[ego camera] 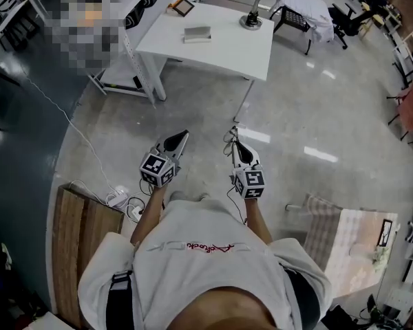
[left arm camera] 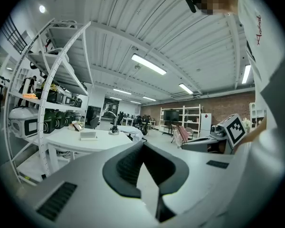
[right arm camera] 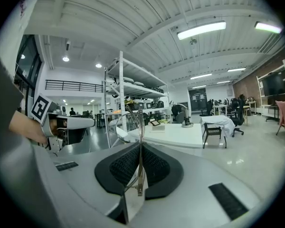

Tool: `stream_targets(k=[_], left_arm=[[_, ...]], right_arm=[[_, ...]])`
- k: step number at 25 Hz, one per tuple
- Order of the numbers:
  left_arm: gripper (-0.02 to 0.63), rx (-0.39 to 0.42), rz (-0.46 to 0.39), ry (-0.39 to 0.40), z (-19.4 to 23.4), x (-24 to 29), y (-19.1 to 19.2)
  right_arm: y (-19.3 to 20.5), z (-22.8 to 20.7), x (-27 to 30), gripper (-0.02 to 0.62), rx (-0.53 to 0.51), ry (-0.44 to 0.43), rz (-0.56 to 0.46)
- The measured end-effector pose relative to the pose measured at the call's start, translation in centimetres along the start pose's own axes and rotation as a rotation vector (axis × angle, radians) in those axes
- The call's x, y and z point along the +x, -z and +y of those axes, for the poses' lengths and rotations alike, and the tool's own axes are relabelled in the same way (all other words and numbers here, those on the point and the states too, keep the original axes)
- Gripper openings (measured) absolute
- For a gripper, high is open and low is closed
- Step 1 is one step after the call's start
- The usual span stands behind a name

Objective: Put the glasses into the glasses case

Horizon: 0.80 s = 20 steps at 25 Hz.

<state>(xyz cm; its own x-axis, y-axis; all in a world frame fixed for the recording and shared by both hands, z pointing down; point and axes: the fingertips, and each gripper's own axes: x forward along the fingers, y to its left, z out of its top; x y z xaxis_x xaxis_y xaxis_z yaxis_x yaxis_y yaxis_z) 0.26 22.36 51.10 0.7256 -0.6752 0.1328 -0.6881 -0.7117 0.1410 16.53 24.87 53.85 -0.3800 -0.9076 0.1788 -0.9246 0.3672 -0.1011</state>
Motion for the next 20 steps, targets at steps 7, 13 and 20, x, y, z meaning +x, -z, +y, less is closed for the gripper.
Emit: stream_targets(k=[7,13,20], left_arm=[[0.023,-0.003,0.025,0.005,-0.8,1.8,1.1],[0.023,-0.014,0.022,-0.007,0.6,3.2,1.4],[0.023,-0.011,0.007,-0.011,3.7,5.9,0.4]], right_arm=[[0.6,-1.5,0.5,0.024,0.009,-0.015,0.007],[0.9,-2.6,2.4,0.023,0.003,-0.022,0.013],[-0.1,-3.7,6.5,0.023,-0.007,-0.032,0.001]])
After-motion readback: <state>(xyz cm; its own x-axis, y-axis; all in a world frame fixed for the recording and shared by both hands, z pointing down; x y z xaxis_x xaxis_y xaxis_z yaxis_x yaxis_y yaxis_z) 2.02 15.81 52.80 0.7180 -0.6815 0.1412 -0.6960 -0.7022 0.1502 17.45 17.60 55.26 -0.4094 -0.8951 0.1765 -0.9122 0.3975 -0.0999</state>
